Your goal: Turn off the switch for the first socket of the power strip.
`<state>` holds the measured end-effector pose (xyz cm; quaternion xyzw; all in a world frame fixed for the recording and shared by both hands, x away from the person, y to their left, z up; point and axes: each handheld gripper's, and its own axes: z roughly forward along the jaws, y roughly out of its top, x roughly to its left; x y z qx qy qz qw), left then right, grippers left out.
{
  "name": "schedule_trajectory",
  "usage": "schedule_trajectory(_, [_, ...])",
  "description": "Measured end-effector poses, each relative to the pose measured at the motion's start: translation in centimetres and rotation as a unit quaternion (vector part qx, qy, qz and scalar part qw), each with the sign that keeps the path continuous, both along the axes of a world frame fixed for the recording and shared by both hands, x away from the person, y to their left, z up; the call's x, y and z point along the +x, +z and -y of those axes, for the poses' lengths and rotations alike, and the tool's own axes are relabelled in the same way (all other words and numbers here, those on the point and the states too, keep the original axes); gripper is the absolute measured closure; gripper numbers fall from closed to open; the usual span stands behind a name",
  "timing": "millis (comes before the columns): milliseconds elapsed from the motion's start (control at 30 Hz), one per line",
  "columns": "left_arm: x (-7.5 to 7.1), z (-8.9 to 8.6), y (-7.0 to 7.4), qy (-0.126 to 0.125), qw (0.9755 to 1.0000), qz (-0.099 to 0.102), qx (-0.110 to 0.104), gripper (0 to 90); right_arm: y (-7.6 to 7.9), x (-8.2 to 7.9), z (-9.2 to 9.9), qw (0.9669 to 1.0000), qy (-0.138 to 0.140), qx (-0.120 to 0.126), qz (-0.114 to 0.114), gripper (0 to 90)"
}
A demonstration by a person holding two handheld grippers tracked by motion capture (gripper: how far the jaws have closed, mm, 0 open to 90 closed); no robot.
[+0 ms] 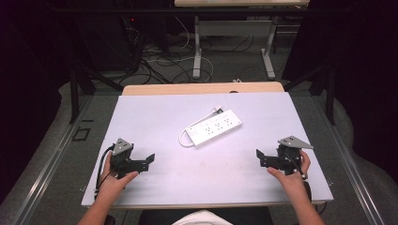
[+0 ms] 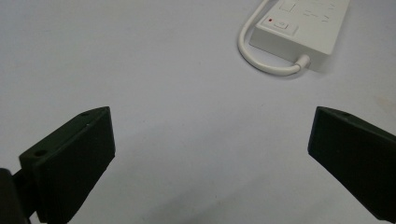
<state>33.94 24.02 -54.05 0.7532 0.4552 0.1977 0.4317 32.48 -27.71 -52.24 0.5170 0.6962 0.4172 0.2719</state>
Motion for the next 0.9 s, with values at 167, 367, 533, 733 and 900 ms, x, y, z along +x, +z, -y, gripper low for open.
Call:
schedule_trajectory(167, [0.0, 0.0, 0.0, -0.002, 1.0000, 0.003, 0.006, 0.6, -0.1, -0.1, -0.3, 1.0000, -0.008, -0.003, -0.004, 0.0])
schedule_trajectory(367, [-0.1, -0.1, 0.0, 0.000, 0.9999, 0.001, 0.011, 0.8, -0.1, 0.0, -0.7, 0.9998, -0.005, -0.012, -0.012, 0.0])
schedule_trajectory(533, [-0.3, -0.1, 0.0, 0.000, 0.9999, 0.000, 0.012, 0.8, 0.1, 0.1, -1.0, 0.9998, 0.003, -0.015, -0.011, 0.0])
schedule_trajectory(733, [-0.5, -0.2, 0.0, 0.004, 1.0000, -0.001, 0.007, 0.8, 0.6, 0.0, -1.3, 0.9997, 0.009, -0.021, -0.011, 0.0])
schedule_trajectory(900, [-0.6, -0.1, 0.1, 0.001, 0.9999, -0.002, 0.014, 0.8, 1.3, 0.3, -1.9, 0.9992, 0.015, -0.030, -0.021, 0.5])
